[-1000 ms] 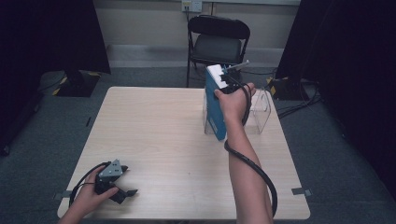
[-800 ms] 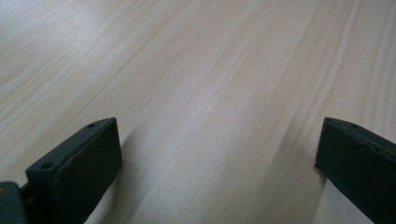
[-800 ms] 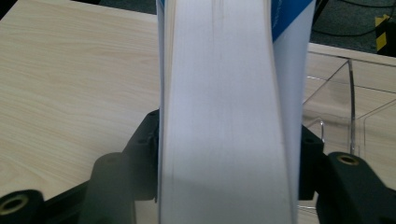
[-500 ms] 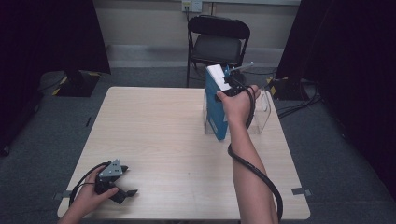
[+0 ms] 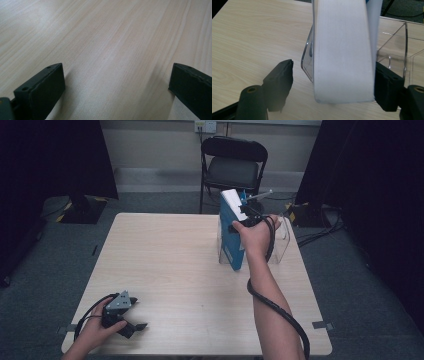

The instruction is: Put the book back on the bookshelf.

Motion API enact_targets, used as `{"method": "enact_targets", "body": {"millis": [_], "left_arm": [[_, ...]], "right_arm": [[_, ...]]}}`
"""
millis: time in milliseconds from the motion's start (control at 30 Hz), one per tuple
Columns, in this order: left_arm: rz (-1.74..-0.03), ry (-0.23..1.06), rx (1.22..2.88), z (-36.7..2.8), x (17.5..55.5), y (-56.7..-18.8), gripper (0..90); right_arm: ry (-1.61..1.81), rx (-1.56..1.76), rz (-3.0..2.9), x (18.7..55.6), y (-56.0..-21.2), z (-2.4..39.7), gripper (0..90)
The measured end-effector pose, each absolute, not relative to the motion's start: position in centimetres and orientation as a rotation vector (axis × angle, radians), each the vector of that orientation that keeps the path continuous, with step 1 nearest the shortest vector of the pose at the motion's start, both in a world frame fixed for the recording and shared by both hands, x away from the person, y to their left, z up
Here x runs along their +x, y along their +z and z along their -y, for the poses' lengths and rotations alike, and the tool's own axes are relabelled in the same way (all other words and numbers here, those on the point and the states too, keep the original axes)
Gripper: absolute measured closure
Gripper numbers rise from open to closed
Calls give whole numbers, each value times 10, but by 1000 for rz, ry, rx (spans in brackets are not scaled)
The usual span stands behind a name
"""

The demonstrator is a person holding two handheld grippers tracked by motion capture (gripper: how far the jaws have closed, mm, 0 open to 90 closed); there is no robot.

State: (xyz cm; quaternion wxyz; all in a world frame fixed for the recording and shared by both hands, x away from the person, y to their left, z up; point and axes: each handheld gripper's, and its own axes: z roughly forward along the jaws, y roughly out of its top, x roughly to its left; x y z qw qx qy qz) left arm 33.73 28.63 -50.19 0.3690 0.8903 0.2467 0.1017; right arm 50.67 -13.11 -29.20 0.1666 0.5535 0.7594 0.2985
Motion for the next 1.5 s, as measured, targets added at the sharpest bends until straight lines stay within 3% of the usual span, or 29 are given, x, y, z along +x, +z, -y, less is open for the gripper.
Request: {"method": "enact_targets", "body": {"millis": [633, 1500], "left_arm": [[-628, 279, 2288, -286, 338, -502, 0], [-625, 256, 2283, -286, 338, -502, 0]], "right_arm": [[869, 1530, -2205, 490, -285, 141, 166], [916, 1453, -2285, 459, -298, 149, 169]]}}
